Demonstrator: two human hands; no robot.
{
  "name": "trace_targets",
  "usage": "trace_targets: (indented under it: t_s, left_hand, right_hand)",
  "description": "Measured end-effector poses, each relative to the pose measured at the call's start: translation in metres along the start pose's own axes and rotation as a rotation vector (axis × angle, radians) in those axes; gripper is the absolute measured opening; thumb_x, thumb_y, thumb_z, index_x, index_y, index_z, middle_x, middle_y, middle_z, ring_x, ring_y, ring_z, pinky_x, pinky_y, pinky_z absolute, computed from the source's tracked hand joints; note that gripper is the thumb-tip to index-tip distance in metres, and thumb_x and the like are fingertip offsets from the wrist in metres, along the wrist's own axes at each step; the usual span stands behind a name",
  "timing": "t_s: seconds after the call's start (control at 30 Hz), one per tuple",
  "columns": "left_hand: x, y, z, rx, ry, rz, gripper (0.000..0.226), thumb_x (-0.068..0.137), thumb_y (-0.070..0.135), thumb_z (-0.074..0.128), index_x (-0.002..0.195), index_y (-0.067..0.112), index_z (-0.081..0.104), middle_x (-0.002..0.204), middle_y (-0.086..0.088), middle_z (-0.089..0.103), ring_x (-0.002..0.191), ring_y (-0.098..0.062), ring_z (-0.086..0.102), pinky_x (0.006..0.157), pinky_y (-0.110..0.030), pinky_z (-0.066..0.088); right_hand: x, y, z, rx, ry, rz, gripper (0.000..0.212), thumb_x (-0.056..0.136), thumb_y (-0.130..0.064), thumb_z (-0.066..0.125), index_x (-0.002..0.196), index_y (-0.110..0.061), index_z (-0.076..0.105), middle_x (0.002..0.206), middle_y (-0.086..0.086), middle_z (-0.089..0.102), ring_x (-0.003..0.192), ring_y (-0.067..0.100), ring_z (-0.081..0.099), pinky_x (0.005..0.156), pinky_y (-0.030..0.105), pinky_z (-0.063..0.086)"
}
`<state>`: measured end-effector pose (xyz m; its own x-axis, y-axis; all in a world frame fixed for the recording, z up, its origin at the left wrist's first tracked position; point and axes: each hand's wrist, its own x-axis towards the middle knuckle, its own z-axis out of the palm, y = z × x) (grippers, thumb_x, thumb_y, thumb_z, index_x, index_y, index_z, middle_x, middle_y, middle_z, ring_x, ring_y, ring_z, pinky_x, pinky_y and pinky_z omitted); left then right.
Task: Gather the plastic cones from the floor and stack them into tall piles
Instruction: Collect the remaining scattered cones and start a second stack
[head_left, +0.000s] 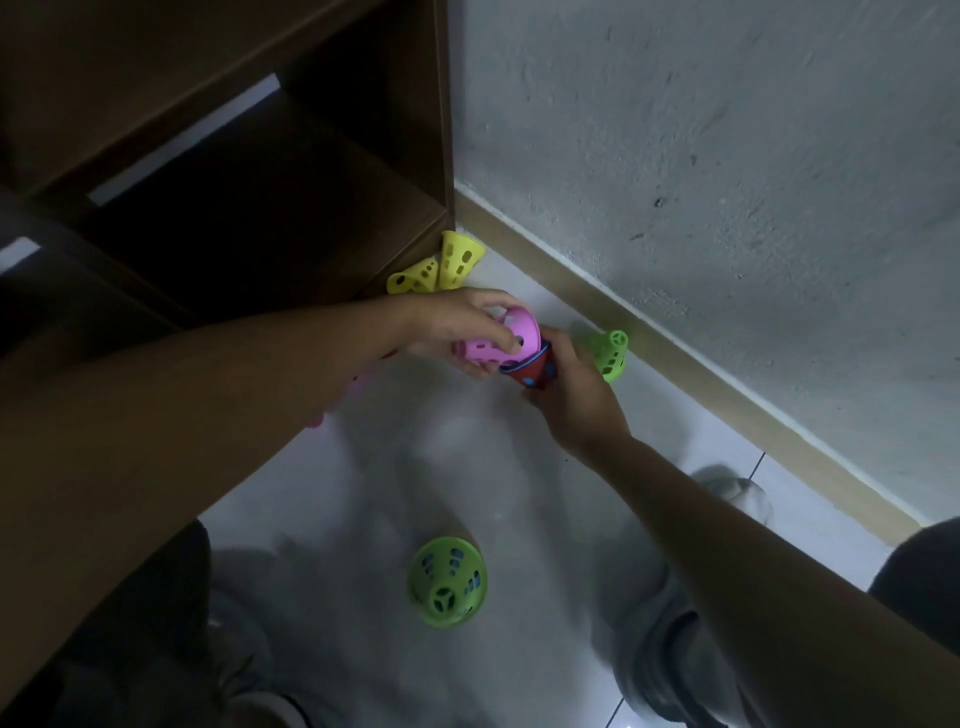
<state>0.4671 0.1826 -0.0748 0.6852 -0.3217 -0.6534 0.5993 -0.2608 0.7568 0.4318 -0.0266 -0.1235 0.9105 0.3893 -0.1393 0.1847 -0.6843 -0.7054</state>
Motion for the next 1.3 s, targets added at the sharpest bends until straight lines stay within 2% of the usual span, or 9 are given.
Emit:
trace_targets:
  t_s: [0.2,0.33,0.4,0.63,0.83,0.9,1.0,1.17,1.3]
  left_hand:
    - [0.003,-0.008,-0.017,-0.068,0.24,0.026,0.053,0.084,0.016,0.08,0.13,0.02,0.054,0.127,-0.012,0.059,0.108,-0.032,0.068,0.083,-0.05,0.061]
    - [0.009,-0.011,-0.02,-0.2,0.386,0.099,0.053,0.085,0.02,0.081,0.13,0.004,0.059,0.125,-0.016,0.066,0.109,-0.029,0.069,0.074,-0.035,0.063]
    - [0.01,-0.012,-0.016,-0.136,0.477,0.129,0.047,0.084,0.023,0.082,0.123,0.002,0.065,0.12,-0.014,0.069,0.109,-0.026,0.069,0.081,-0.033,0.062]
    - [0.013,-0.018,0.016,0.068,0.506,0.255,0.036,0.077,0.029,0.088,0.077,0.002,0.064,0.071,-0.001,0.06,0.063,-0.004,0.058,0.06,-0.018,0.046]
    - [0.011,-0.016,0.022,0.033,0.445,0.243,0.051,0.085,0.061,0.069,0.081,0.011,0.072,0.08,-0.001,0.072,0.084,-0.015,0.069,0.083,-0.028,0.052]
    - [0.015,-0.016,0.02,-0.042,0.424,0.219,0.061,0.082,0.071,0.058,0.082,0.012,0.075,0.091,-0.008,0.077,0.096,-0.024,0.072,0.097,-0.039,0.054]
    - [0.021,-0.02,0.012,-0.058,0.448,0.191,0.054,0.095,0.06,0.053,0.085,0.011,0.073,0.099,-0.015,0.076,0.1,-0.028,0.071,0.1,-0.046,0.054]
    - [0.025,-0.034,-0.016,0.442,0.743,0.349,0.019,0.091,0.024,0.071,0.097,0.006,0.065,0.1,-0.009,0.066,0.099,-0.027,0.061,0.085,-0.04,0.052]
    - [0.026,-0.025,-0.041,0.812,0.843,0.229,0.049,0.085,0.025,0.075,0.13,0.02,0.056,0.135,-0.012,0.05,0.123,-0.036,0.044,0.095,-0.042,0.045]
  right_hand:
    - [-0.006,-0.006,0.003,-0.001,0.017,0.036,0.075,0.085,-0.015,0.076,0.147,-0.029,0.037,0.129,0.009,0.053,0.107,0.025,0.057,0.092,0.036,0.051]
    - [-0.006,-0.008,0.006,0.032,0.006,0.085,0.082,0.087,-0.015,0.075,0.154,-0.028,0.029,0.134,0.009,0.052,0.114,0.025,0.056,0.099,0.04,0.051]
    - [-0.006,-0.011,0.008,0.058,-0.007,0.095,0.087,0.087,-0.014,0.076,0.156,-0.028,0.026,0.137,0.009,0.052,0.118,0.025,0.057,0.102,0.041,0.05]
    - [0.007,-0.022,0.017,0.216,0.024,0.117,0.095,0.086,-0.013,0.077,0.159,-0.024,0.019,0.143,0.007,0.052,0.124,0.024,0.057,0.105,0.045,0.049]
    - [0.012,-0.026,0.016,0.323,0.045,0.177,0.105,0.089,-0.011,0.073,0.16,-0.035,-0.002,0.144,0.005,0.052,0.124,0.02,0.059,0.104,0.044,0.051]
    - [0.012,-0.024,0.016,0.298,0.054,0.153,0.103,0.088,-0.01,0.074,0.159,-0.035,0.003,0.141,0.006,0.055,0.12,0.02,0.061,0.101,0.042,0.053]
    - [0.009,-0.021,0.02,0.261,0.048,0.14,0.087,0.086,-0.011,0.075,0.154,-0.028,0.024,0.132,0.005,0.058,0.115,0.023,0.062,0.099,0.045,0.054]
    - [0.009,-0.016,0.025,0.341,0.03,0.181,0.076,0.085,-0.009,0.076,0.147,-0.026,0.035,0.128,0.005,0.056,0.11,0.026,0.062,0.094,0.047,0.056]
    - [0.009,-0.009,0.029,0.387,0.023,0.213,0.075,0.084,-0.008,0.076,0.145,-0.028,0.037,0.128,0.006,0.056,0.11,0.03,0.063,0.091,0.048,0.057]
